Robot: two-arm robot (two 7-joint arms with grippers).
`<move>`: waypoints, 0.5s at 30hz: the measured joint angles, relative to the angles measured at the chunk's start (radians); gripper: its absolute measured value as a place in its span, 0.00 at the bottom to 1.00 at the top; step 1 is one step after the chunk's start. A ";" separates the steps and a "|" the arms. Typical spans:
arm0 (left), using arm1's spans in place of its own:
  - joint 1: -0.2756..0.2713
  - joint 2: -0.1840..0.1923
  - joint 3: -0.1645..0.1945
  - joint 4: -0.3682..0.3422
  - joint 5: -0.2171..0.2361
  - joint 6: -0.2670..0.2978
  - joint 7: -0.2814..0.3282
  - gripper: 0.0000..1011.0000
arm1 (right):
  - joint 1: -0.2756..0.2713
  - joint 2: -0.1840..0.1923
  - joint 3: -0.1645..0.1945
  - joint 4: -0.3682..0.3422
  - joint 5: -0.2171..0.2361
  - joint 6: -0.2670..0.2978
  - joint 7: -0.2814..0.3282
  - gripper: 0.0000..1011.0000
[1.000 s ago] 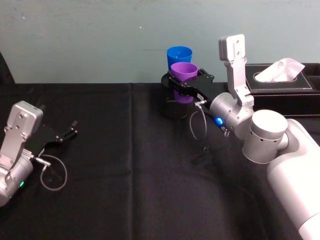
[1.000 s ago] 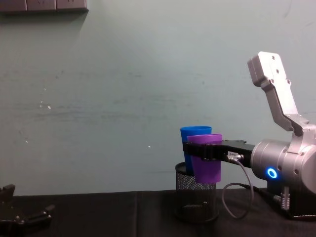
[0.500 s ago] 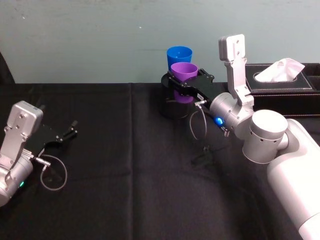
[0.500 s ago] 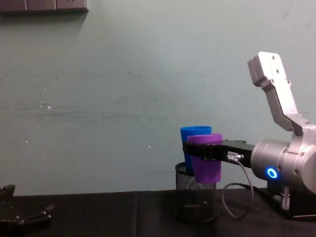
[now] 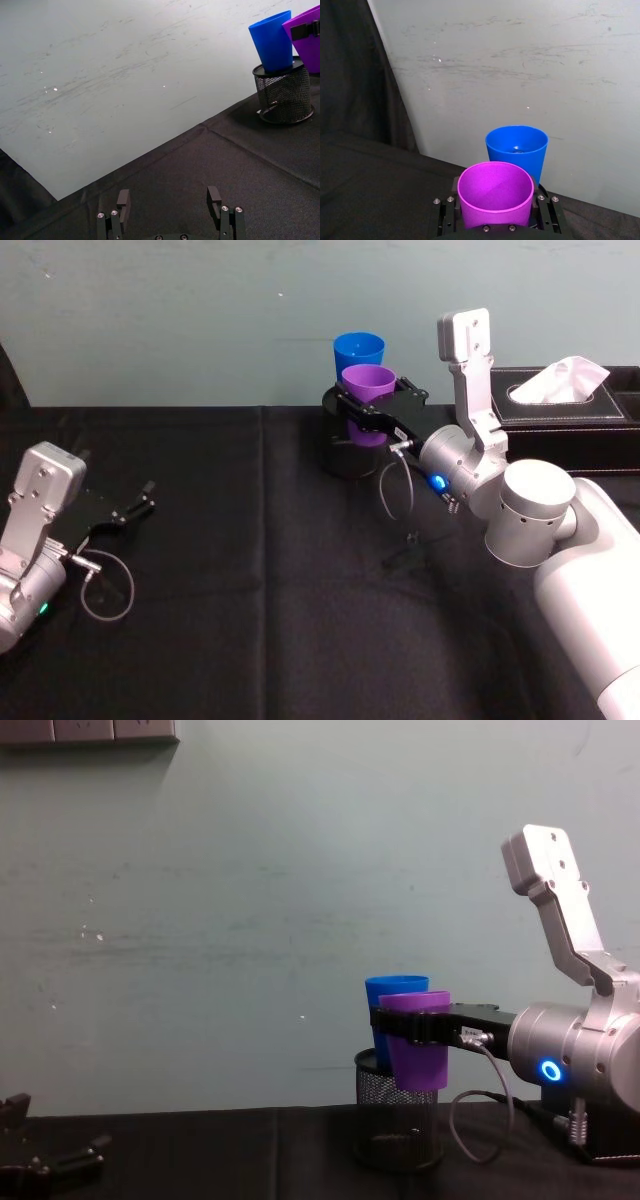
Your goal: Pick up one cup with a gripper and tap it against the other cup.
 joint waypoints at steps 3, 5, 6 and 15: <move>0.000 0.000 0.000 0.000 0.000 0.000 0.000 0.99 | 0.000 0.000 0.000 0.000 0.000 0.000 0.000 0.73; 0.000 0.000 0.000 0.000 0.000 0.000 0.000 0.99 | 0.000 0.000 0.000 0.000 0.000 0.000 0.000 0.73; 0.000 0.000 0.000 0.000 0.000 0.000 0.000 0.99 | 0.000 0.000 0.000 0.000 0.000 0.000 0.000 0.73; 0.000 0.000 0.000 0.000 0.000 0.000 0.000 0.99 | 0.000 0.000 0.000 0.000 0.000 0.000 0.000 0.73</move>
